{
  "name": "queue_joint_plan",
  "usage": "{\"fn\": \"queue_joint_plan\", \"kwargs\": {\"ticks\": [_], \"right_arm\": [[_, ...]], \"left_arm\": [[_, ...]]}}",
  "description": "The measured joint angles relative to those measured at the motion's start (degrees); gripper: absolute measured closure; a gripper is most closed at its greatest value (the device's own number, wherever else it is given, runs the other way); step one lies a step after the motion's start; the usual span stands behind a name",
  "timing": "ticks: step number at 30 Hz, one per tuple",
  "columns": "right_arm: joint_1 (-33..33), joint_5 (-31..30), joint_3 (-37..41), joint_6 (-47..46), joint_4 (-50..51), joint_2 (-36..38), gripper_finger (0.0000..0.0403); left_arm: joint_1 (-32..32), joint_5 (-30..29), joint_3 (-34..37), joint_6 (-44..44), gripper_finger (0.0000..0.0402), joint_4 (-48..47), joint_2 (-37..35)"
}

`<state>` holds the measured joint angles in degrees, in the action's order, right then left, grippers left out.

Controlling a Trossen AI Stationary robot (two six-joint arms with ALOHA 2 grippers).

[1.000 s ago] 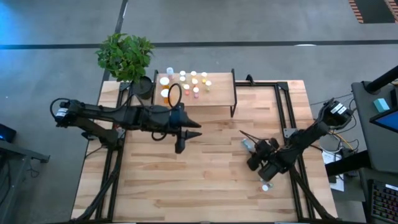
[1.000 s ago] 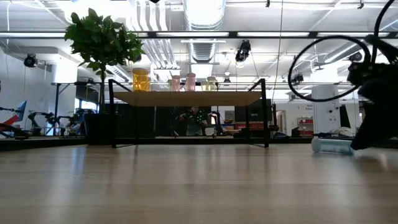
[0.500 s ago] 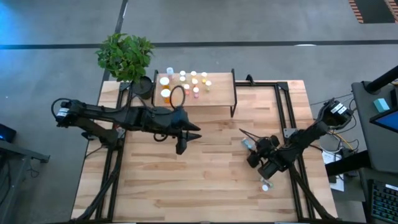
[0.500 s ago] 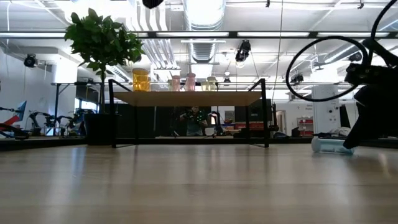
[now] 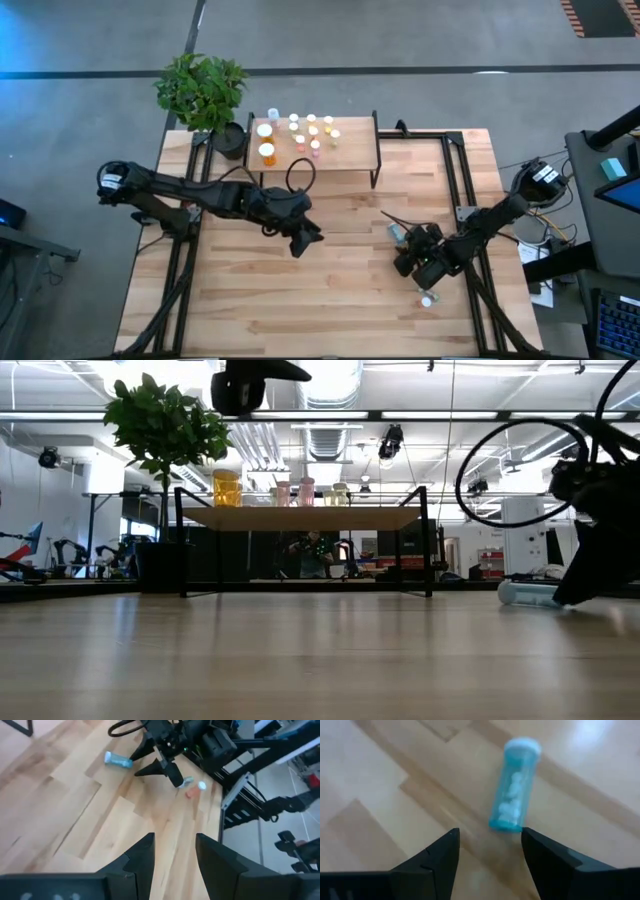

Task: Pick and place medicine bottles onto shelf by color
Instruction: Put the blue pill bottle on the shelf

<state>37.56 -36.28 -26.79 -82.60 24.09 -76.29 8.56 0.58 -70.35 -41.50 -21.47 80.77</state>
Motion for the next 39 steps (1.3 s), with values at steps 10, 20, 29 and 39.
{"fn": "queue_joint_plan", "kwargs": {"ticks": [10, 20, 29, 39], "right_arm": [[-5.61, 9.91, -2.18, -6.14, 3.56, 2.38, 0.0154], [-5.80, 6.12, -16.43, 5.54, 28.08, 7.28, 0.0167], [-9.22, -2.32, -17.05, 7.91, 30.94, 8.00, 0.0174], [-11.47, 6.09, -8.79, 10.19, 22.04, 8.02, 0.0194]], "left_arm": [[0.94, -0.26, 0.00, 2.87, 0.0276, 2.40, 0.14], [0.94, -0.07, 0.00, 5.97, 0.0276, 2.47, 0.14], [0.46, -0.70, 2.92, 18.36, 0.0257, 1.38, 1.25], [0.57, 0.37, 16.77, 1.98, 0.0249, 0.47, 1.73]]}}
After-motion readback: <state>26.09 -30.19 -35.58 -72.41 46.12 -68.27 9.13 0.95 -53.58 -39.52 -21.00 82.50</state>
